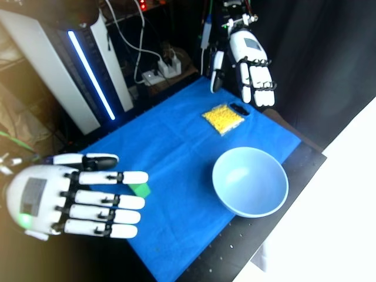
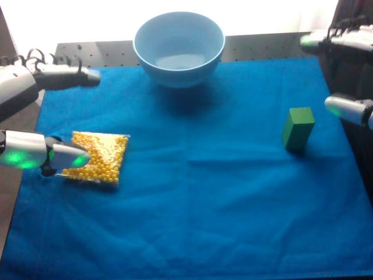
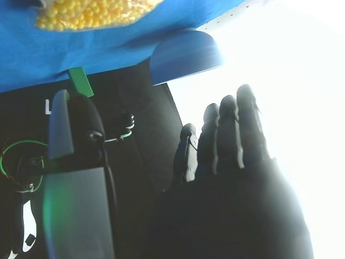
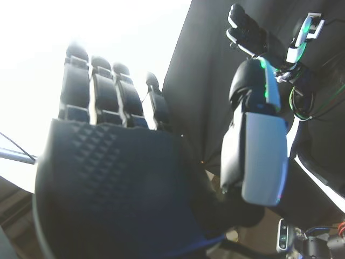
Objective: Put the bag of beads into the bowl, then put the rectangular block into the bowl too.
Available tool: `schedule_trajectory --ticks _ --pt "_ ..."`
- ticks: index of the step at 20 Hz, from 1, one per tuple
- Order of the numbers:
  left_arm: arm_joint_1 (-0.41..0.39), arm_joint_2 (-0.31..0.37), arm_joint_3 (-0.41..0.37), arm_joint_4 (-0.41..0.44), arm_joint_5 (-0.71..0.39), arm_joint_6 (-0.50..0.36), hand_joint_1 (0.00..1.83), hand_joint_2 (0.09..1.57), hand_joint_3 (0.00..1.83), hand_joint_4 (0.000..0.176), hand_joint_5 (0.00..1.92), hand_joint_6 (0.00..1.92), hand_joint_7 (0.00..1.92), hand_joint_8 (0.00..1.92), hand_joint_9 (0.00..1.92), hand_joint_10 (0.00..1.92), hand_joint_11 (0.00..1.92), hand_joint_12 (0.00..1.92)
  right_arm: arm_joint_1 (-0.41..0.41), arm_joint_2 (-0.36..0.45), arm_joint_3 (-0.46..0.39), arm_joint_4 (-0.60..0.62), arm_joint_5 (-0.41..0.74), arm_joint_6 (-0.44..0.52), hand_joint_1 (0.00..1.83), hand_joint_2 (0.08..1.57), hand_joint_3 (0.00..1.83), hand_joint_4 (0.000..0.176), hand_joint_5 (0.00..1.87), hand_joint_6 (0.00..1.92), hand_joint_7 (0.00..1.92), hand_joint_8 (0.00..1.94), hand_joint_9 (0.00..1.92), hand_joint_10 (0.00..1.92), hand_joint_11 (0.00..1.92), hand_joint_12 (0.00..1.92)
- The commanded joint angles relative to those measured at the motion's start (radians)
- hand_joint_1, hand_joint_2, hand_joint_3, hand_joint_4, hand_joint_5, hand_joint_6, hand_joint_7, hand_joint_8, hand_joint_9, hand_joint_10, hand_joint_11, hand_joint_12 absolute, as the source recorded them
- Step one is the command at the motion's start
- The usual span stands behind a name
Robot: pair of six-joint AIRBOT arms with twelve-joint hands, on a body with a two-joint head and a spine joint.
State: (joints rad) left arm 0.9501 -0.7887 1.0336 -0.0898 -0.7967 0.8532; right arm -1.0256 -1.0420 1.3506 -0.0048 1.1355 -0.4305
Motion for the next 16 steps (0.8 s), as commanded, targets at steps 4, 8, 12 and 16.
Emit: schedule_trajectory --ticks 4,8,12,16 --pt "-0.025 -0.002 0.018 -0.002 -0.062 -0.003 0.72 1.0 0.01 0.007 0.4 0.0 0.39 0.0 0.33 0.02 0.0 0.86 0.007 -0.005 0.005 0.027 0.119 0.005 0.66 1.35 0.0 0.002 0.38 0.0 0.34 0.0 0.35 0.0 0.13 0.62" --pt "-0.106 -0.062 0.096 0.101 0.123 -0.059 0.8 0.96 0.0 0.0 0.42 0.0 0.42 0.01 0.37 0.02 0.0 0.85 0.007 -0.005 0.004 0.027 0.118 0.005 0.71 1.34 0.0 0.039 0.39 0.0 0.34 0.0 0.35 0.0 0.13 0.61" --pt "-0.165 -0.101 0.13 0.227 0.269 -0.096 0.92 0.94 0.0 0.0 0.43 0.0 0.42 0.0 0.4 0.02 0.02 0.89 0.007 -0.006 0.005 0.027 0.118 0.005 0.72 1.33 0.0 0.055 0.39 0.0 0.34 0.0 0.35 0.0 0.13 0.61" --pt "-0.174 -0.109 0.132 0.269 0.335 -0.096 0.95 0.91 0.0 0.0 0.39 0.0 0.4 0.0 0.4 0.0 0.01 0.92 0.007 -0.007 0.005 0.025 0.118 0.005 0.71 1.33 0.0 0.076 0.4 0.0 0.33 0.0 0.34 0.0 0.14 0.56"
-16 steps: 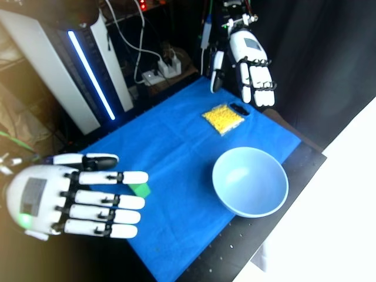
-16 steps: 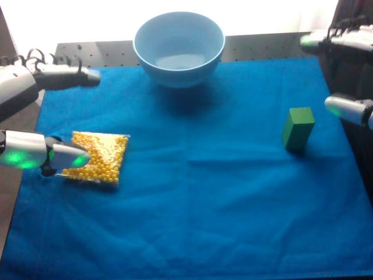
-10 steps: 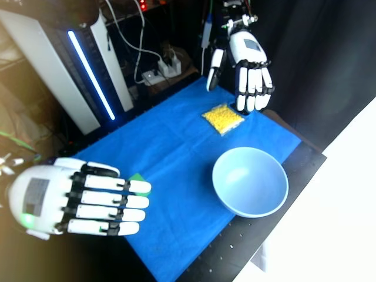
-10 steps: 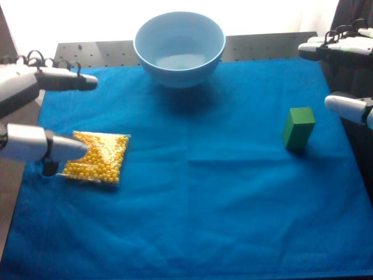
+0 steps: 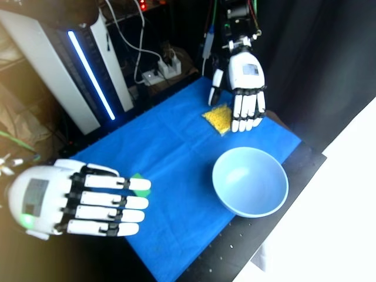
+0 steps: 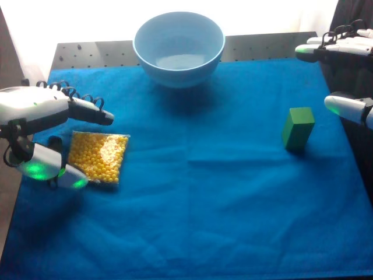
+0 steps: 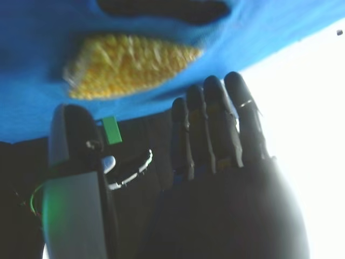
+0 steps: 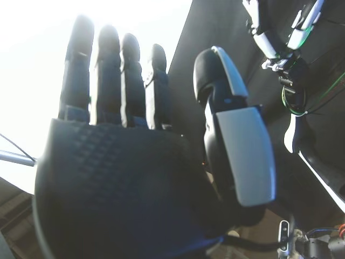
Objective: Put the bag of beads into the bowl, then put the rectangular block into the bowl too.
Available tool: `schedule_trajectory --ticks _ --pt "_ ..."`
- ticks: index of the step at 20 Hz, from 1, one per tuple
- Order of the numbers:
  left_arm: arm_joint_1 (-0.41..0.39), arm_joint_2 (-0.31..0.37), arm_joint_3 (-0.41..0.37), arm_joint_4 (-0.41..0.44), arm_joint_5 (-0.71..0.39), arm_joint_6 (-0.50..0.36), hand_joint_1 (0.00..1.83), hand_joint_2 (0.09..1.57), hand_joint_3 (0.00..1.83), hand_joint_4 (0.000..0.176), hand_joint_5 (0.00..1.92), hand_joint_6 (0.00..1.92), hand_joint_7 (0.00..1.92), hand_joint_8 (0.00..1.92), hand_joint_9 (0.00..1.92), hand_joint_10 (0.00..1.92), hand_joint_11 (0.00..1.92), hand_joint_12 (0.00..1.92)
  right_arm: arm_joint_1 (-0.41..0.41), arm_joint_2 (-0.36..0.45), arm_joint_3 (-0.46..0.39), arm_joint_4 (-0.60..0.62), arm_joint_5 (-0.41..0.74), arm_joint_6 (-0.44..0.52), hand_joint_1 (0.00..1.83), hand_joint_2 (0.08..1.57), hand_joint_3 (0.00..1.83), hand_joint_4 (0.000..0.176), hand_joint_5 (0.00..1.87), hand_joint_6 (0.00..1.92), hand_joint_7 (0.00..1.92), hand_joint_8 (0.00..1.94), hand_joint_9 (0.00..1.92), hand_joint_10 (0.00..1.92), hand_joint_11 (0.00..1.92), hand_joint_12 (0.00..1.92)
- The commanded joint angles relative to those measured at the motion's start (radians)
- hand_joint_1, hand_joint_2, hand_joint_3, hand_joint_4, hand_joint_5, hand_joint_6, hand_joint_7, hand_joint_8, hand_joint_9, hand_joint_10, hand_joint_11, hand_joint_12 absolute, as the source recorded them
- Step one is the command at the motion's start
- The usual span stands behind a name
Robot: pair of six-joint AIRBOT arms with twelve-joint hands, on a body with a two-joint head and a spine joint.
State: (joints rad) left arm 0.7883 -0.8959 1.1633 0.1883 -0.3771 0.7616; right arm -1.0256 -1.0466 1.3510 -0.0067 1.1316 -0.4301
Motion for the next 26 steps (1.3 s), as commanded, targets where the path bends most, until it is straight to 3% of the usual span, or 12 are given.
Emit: schedule_trajectory --ticks 1,5,8,11,13,14,15,17,19,23,25,26 --pt "-0.012 -0.008 0.008 -0.009 -0.074 -0.004 0.93 0.9 0.0 0.0 0.39 0.0 0.4 0.0 0.41 0.0 0.0 0.93 0.007 -0.003 0.005 0.027 0.122 0.004 0.69 1.33 0.0 0.079 0.4 0.0 0.32 0.0 0.32 0.0 0.12 0.55" --pt "-0.03 -0.045 0.033 0.025 -0.016 -0.004 0.87 0.92 0.0 0.0 0.38 0.0 0.42 0.01 0.42 0.01 0.0 0.94 0.007 -0.006 0.005 0.027 0.122 0.004 0.73 1.33 0.0 0.055 0.41 0.0 0.34 0.0 0.32 0.0 0.11 0.55" --pt "-0.031 -0.058 0.041 0.027 -0.009 -0.004 0.93 0.91 0.0 0.0 0.38 0.0 0.43 0.0 0.45 0.01 0.01 0.97 0.007 -0.006 0.005 0.027 0.122 0.004 0.71 1.34 0.0 0.059 0.41 0.0 0.34 0.0 0.34 0.0 0.11 0.6" --pt "-0.031 -0.072 0.048 0.027 -0.004 -0.004 0.85 0.97 0.0 0.0 0.42 0.0 0.5 0.01 0.51 0.01 0.0 1.13 0.006 -0.01 0.005 0.027 0.122 0.004 0.72 1.36 0.0 0.046 0.41 0.0 0.33 0.0 0.33 0.0 0.06 0.7" --pt "-0.031 -0.074 0.048 0.027 -0.006 -0.004 0.94 1.01 0.0 0.0 0.72 0.05 0.78 0.06 0.7 0.09 0.04 1.44 0.006 -0.011 0.005 0.027 0.122 0.004 0.67 1.36 0.0 0.046 0.4 0.0 0.35 0.0 0.34 0.01 0.06 0.72" --pt "-0.031 -0.074 0.048 0.027 -0.015 -0.005 1.16 1.16 0.0 0.0 0.87 0.77 0.83 1.12 0.73 0.89 0.19 1.82 0.006 -0.012 0.005 0.027 0.122 0.004 0.66 1.35 0.0 0.049 0.4 0.0 0.34 0.0 0.34 0.0 0.03 0.75" --pt "-0.031 -0.074 0.048 0.024 -0.022 -0.005 1.21 1.16 0.0 0.0 0.93 0.89 0.86 1.33 0.57 1.44 0.26 1.9 0.006 -0.014 0.004 0.028 0.122 0.004 0.65 1.36 0.0 0.033 0.4 0.0 0.33 0.0 0.33 0.0 0.03 0.77" --pt "-0.037 -0.073 0.048 0.023 -0.033 -0.005 1.23 1.15 0.0 0.0 1.0 0.84 0.84 1.42 0.54 1.74 0.34 1.92 0.005 -0.017 0.004 0.028 0.122 0.004 0.68 1.37 0.0 0.023 0.4 0.0 0.32 0.0 0.32 0.0 0.0 0.83" --pt "-0.054 -0.068 0.048 0.023 -0.041 -0.005 1.24 1.13 0.0 0.0 1.04 0.77 0.88 1.36 0.62 1.71 0.46 1.92 0.004 -0.017 0.004 0.028 0.122 0.004 0.7 1.37 0.0 0.017 0.4 0.0 0.31 0.0 0.32 0.0 0.0 0.88" --pt "-0.112 -0.035 0.038 0.042 -0.075 -0.004 1.26 1.07 0.0 0.0 1.17 0.57 1.01 1.11 0.84 1.26 0.67 1.66 0.003 -0.019 0.004 0.028 0.122 0.004 0.73 1.39 0.0 0.004 0.4 0.0 0.31 0.0 0.3 0.0 0.0 0.86" --pt "-0.147 -0.028 0.037 0.061 -0.081 -0.004 1.27 1.07 0.0 0.0 1.17 0.52 1.0 1.15 0.81 1.26 0.56 1.78 0.001 -0.02 0.004 0.028 0.122 0.004 0.77 1.37 0.0 0.02 0.42 0.0 0.33 0.0 0.32 0.01 0.0 0.88" --pt "-0.178 -0.027 0.037 0.083 -0.079 -0.004 1.26 1.07 0.0 0.0 1.17 0.54 1.02 1.12 0.8 1.29 0.5 1.85 0.0 -0.02 0.005 0.028 0.122 0.004 0.79 1.37 0.0 0.016 0.42 0.0 0.34 0.0 0.32 0.0 0.0 0.88"
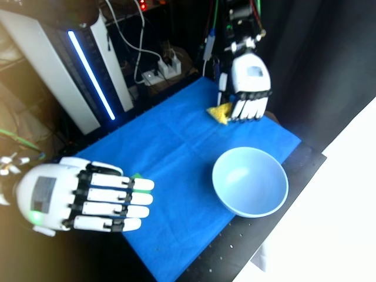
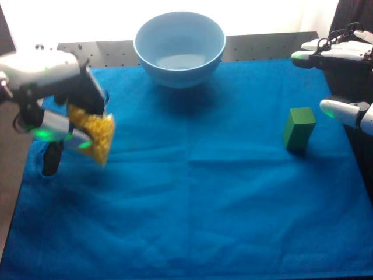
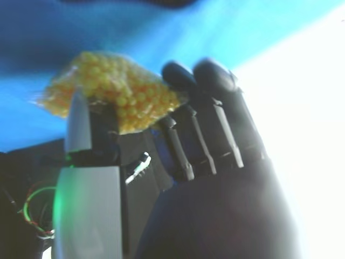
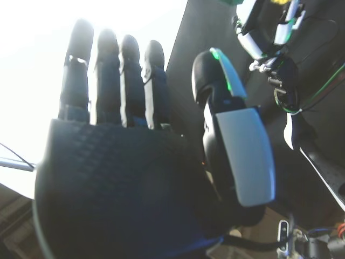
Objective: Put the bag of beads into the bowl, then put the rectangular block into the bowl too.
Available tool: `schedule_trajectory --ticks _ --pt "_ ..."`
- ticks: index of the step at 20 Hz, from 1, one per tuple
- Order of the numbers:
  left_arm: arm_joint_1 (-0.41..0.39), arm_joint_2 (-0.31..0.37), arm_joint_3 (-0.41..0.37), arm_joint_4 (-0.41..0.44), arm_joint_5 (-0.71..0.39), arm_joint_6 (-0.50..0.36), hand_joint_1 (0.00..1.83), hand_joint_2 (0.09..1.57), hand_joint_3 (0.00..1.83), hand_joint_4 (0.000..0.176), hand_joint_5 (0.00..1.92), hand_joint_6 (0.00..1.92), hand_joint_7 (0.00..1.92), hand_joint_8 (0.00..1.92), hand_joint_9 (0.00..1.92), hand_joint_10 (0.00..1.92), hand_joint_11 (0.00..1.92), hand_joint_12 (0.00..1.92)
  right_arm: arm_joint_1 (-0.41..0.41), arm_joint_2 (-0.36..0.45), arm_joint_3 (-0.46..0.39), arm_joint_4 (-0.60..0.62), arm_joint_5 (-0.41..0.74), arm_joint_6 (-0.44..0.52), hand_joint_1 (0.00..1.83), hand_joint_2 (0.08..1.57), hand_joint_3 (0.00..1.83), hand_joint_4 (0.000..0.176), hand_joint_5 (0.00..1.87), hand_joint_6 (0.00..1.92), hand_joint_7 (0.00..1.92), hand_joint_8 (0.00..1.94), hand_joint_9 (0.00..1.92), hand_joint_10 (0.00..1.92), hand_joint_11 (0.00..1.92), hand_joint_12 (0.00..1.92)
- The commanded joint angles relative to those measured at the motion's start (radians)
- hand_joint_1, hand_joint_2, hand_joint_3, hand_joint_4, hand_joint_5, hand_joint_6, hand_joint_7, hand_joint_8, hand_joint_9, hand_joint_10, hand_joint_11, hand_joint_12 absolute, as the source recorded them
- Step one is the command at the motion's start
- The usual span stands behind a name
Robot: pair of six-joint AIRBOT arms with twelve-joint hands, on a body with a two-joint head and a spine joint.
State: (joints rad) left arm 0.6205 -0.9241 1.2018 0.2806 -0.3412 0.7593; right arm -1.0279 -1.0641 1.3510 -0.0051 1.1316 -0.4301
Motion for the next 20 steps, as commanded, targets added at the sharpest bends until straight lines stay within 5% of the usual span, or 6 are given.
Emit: schedule_trajectory --ticks 1,5,9,14,19,20 --pt "-0.033 0.001 -0.001 0.009 -0.112 -0.002 1.26 1.07 0.0 0.0 1.17 0.54 1.02 1.12 0.8 1.29 0.49 1.87 0.003 -0.003 0.006 0.027 0.122 0.004 0.8 1.37 0.0 0.015 0.42 0.0 0.34 0.0 0.32 0.0 0.0 0.89" --pt "-0.172 -0.059 0.059 0.037 -0.12 0.004 1.26 1.08 0.0 0.0 1.21 0.46 0.96 1.18 0.71 1.25 0.39 1.8 0.003 -0.008 0.017 0.027 0.122 0.004 0.75 1.36 0.0 0.041 0.43 0.0 0.35 0.0 0.34 0.0 0.02 0.88" --pt "-0.271 -0.151 0.144 -0.062 -0.125 0.108 1.27 1.03 0.0 0.0 1.07 0.8 1.26 0.6 1.12 0.78 0.88 1.39 0.003 -0.014 0.027 0.026 0.122 0.004 0.71 1.34 0.0 0.05 0.44 0.0 0.39 0.0 0.4 0.0 0.15 0.72" --pt "-0.315 -0.287 0.272 -0.194 -0.135 0.213 1.27 1.06 0.0 0.0 1.12 0.6 1.08 1.04 0.96 1.18 0.74 1.65 0.003 -0.036 0.052 0.018 0.122 0.004 0.7 1.34 0.0 0.068 0.45 0.0 0.4 0.0 0.41 0.0 0.17 0.7" --pt "-0.345 -0.403 0.402 -0.205 -0.085 0.215 1.23 1.11 0.0 0.0 0.94 0.97 1.06 0.95 0.99 0.7 0.75 1.35 0.009 -0.072 0.085 -0.002 0.123 0.004 0.67 1.34 0.0 0.081 0.43 0.0 0.38 0.0 0.4 0.0 0.17 0.61" --pt "-0.348 -0.416 0.419 -0.209 -0.078 0.215 1.11 1.01 0.0 0.0 0.8 0.42 0.91 0.5 0.89 0.58 0.61 1.36 0.012 -0.075 0.086 -0.006 0.123 0.004 0.68 1.33 0.0 0.065 0.42 0.0 0.39 0.0 0.4 0.0 0.19 0.57"
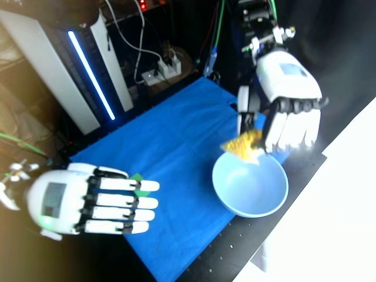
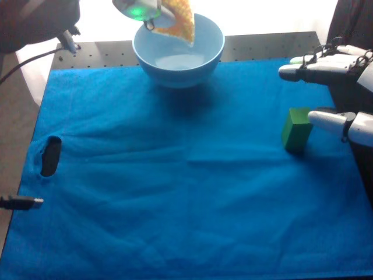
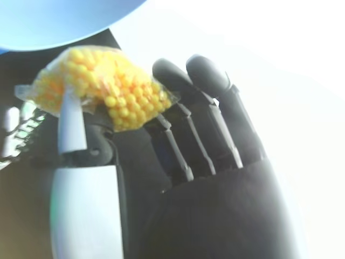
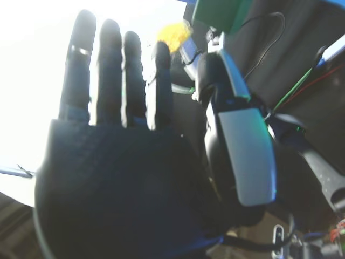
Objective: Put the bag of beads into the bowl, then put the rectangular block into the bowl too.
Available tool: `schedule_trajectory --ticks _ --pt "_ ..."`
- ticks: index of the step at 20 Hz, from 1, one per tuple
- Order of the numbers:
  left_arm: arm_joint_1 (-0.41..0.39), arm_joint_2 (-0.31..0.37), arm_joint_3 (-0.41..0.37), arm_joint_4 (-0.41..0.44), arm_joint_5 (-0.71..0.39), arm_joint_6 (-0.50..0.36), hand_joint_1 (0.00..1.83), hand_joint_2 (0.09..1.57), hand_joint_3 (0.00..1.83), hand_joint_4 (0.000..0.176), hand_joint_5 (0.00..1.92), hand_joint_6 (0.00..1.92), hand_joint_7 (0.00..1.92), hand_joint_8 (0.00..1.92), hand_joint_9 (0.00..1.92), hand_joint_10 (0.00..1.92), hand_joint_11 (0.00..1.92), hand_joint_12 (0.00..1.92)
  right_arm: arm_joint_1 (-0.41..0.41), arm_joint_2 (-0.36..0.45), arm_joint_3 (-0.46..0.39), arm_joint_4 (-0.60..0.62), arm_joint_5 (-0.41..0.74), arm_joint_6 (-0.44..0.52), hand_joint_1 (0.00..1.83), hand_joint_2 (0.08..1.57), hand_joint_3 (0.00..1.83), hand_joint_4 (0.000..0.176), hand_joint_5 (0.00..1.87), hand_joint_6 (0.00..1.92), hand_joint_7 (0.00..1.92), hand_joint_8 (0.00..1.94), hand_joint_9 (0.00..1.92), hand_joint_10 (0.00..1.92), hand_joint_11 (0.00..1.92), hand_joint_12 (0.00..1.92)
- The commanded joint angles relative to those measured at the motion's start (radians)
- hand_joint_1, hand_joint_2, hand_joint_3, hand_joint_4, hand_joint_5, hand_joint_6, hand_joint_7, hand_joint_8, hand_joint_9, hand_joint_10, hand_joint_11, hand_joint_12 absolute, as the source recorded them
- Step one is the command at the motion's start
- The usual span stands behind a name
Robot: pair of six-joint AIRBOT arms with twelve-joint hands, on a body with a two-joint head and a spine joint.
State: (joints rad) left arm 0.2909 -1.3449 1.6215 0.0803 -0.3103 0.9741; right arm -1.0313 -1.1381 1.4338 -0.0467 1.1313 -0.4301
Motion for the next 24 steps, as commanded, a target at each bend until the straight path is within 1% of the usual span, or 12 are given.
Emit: schedule_trajectory --ticks 1,3,4,5,6,8,12,15,19,21,23,24 --pt "-0.019 -0.001 0.011 -0.025 -0.103 0.014 1.0 0.97 0.0 0.042 0.64 0.11 0.73 0.2 0.68 0.38 0.29 1.38 0.019 -0.004 0.003 0.03 0.123 0.004 0.72 1.33 0.0 0.036 0.44 0.0 0.41 0.01 0.42 0.0 0.2 0.56" --pt "-0.019 0.0 0.011 -0.066 -0.084 0.076 0.91 0.94 0.0 0.108 0.44 0.0 0.53 0.01 0.51 0.07 0.02 1.13 0.021 -0.008 0.003 0.028 0.123 0.004 0.74 1.32 0.0 0.028 0.44 0.0 0.44 0.01 0.43 0.0 0.2 0.54" --pt "-0.019 0.004 0.008 -0.067 -0.079 0.08 0.9 0.94 0.0 0.115 0.42 0.0 0.5 0.0 0.49 0.03 0.0 1.08 0.021 -0.009 0.003 0.028 0.123 0.004 0.75 1.33 0.0 0.028 0.44 0.0 0.44 0.0 0.43 0.0 0.22 0.5" --pt "-0.019 0.011 0.0 -0.067 -0.079 0.08 0.86 0.89 0.0 0.164 0.19 0.0 0.19 0.01 0.2 0.01 0.0 0.55 0.021 -0.009 0.002 0.028 0.123 0.004 0.7 1.31 0.0 0.05 0.45 0.0 0.45 0.0 0.42 0.0 0.24 0.42" --pt "-0.018 0.023 -0.015 -0.067 -0.086 0.08 0.85 0.87 0.0 0.174 0.12 0.0 0.11 0.0 0.14 0.0 0.0 0.41 0.021 -0.009 0.0 0.028 0.123 0.004 0.67 1.31 0.0 0.053 0.45 0.0 0.45 0.0 0.42 0.0 0.27 0.34" --pt "-0.002 0.062 -0.058 -0.078 -0.132 0.08 0.84 0.88 0.0 0.176 0.08 0.0 0.05 0.0 0.09 0.0 0.0 0.31 0.021 -0.009 -0.002 0.028 0.123 0.004 0.67 1.31 0.0 0.038 0.45 0.0 0.45 0.0 0.42 0.0 0.27 0.32" --pt "0.091 0.258 -0.26 -0.081 -0.284 0.08 0.82 0.9 0.0 0.176 0.05 0.0 0.01 0.0 0.0 0.0 0.0 0.01 0.021 -0.005 -0.012 0.02 0.124 0.004 0.69 1.3 0.0 0.033 0.42 0.0 0.41 0.0 0.37 0.0 0.22 0.3" --pt "0.194 0.366 -0.376 -0.123 -0.435 0.071 0.82 0.9 0.0 0.176 0.06 0.0 0.0 0.0 0.0 0.0 0.0 0.0 0.021 -0.002 -0.04 0.016 0.126 0.004 0.74 1.28 0.0 0.049 0.42 0.0 0.37 0.0 0.36 0.0 0.22 0.3" --pt "0.334 0.465 -0.48 -0.127 -0.562 -0.006 0.77 0.89 0.0 0.176 0.06 0.0 0.0 0.0 0.0 0.0 0.0 0.0 0.021 0.001 -0.04 0.017 0.126 0.004 0.87 1.16 0.0 0.05 0.39 0.0 0.36 0.0 0.35 0.0 0.26 0.24" --pt "0.378 0.491 -0.521 -0.127 -0.582 -0.007 0.78 0.88 0.0 0.176 0.06 0.0 0.0 0.0 0.0 0.0 0.0 0.0 0.021 0.001 -0.033 0.016 0.125 0.004 0.96 1.13 0.0 0.025 0.37 0.0 0.32 0.0 0.31 0.0 0.26 0.23" --pt "0.412 0.507 -0.549 -0.127 -0.6 -0.008 0.82 0.87 0.0 0.176 0.07 0.01 0.0 0.0 0.0 0.0 0.0 0.0 0.021 0.001 -0.024 0.016 0.122 0.004 0.92 1.04 0.0 0.058 0.34 0.0 0.28 0.0 0.27 0.0 0.26 0.17" --pt "0.436 0.517 -0.564 -0.128 -0.615 -0.01 0.82 0.87 0.0 0.176 0.07 0.01 0.01 0.0 0.0 0.0 0.0 0.0 0.021 0.001 -0.017 0.016 0.112 0.004 0.91 1.03 0.0 0.062 0.34 0.0 0.28 0.0 0.27 0.0 0.26 0.16"
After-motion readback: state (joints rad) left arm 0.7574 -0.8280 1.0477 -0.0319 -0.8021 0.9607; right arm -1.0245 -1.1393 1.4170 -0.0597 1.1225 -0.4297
